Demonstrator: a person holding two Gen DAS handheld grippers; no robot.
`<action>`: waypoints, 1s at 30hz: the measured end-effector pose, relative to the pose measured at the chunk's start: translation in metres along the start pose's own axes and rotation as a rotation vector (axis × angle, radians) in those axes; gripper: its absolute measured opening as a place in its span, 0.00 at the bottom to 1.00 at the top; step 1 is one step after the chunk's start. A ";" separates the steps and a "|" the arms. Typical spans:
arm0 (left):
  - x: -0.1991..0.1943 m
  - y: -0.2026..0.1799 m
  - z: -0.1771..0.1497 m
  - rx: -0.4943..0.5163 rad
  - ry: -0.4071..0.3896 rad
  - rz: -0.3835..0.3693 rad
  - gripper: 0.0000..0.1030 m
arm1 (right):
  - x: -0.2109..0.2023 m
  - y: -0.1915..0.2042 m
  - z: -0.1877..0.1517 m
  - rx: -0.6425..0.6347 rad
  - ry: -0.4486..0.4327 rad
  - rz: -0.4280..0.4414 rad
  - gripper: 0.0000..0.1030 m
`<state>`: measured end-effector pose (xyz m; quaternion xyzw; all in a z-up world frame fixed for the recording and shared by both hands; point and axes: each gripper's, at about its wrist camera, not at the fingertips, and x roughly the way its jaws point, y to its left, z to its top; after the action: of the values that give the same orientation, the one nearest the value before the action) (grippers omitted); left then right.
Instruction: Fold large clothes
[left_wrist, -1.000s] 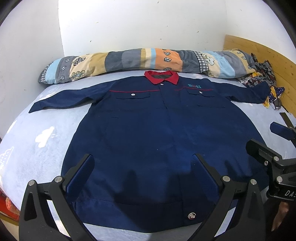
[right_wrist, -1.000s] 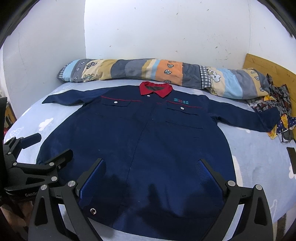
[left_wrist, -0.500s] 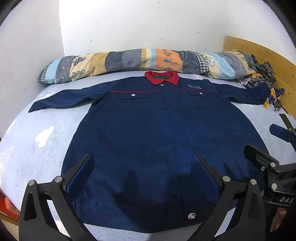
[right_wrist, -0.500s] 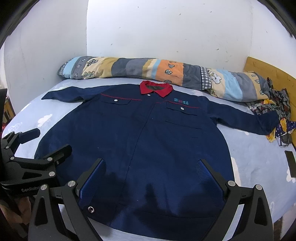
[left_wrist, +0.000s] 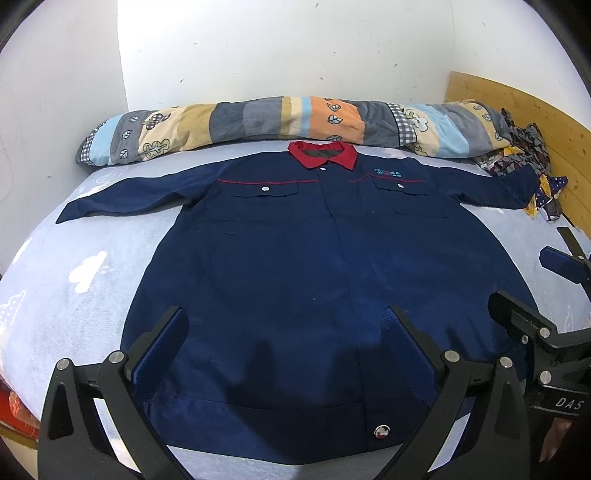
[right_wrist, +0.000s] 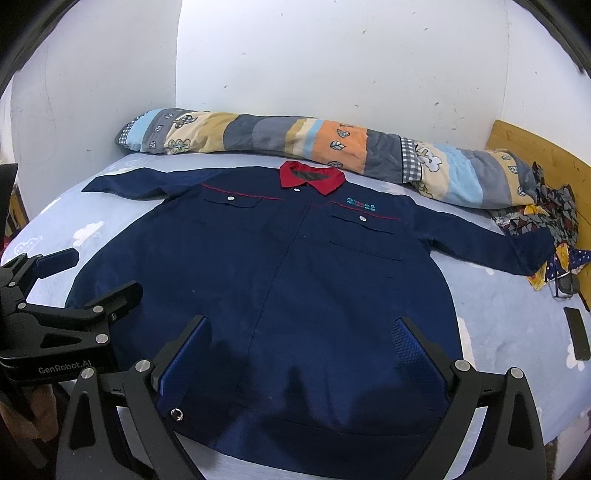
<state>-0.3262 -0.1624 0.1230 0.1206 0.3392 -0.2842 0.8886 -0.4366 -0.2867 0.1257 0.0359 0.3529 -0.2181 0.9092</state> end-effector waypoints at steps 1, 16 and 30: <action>0.000 0.000 0.000 0.002 0.001 0.000 1.00 | 0.000 -0.001 0.000 0.003 -0.002 0.002 0.96; 0.041 0.027 0.056 -0.097 -0.054 0.051 1.00 | 0.005 -0.140 -0.027 0.564 0.012 0.104 0.96; 0.092 0.028 0.097 -0.177 -0.016 -0.007 1.00 | 0.006 -0.329 -0.010 0.791 -0.029 -0.039 0.96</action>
<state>-0.2022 -0.2178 0.1338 0.0382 0.3563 -0.2570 0.8975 -0.5776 -0.5840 0.1438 0.3735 0.2295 -0.3546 0.8259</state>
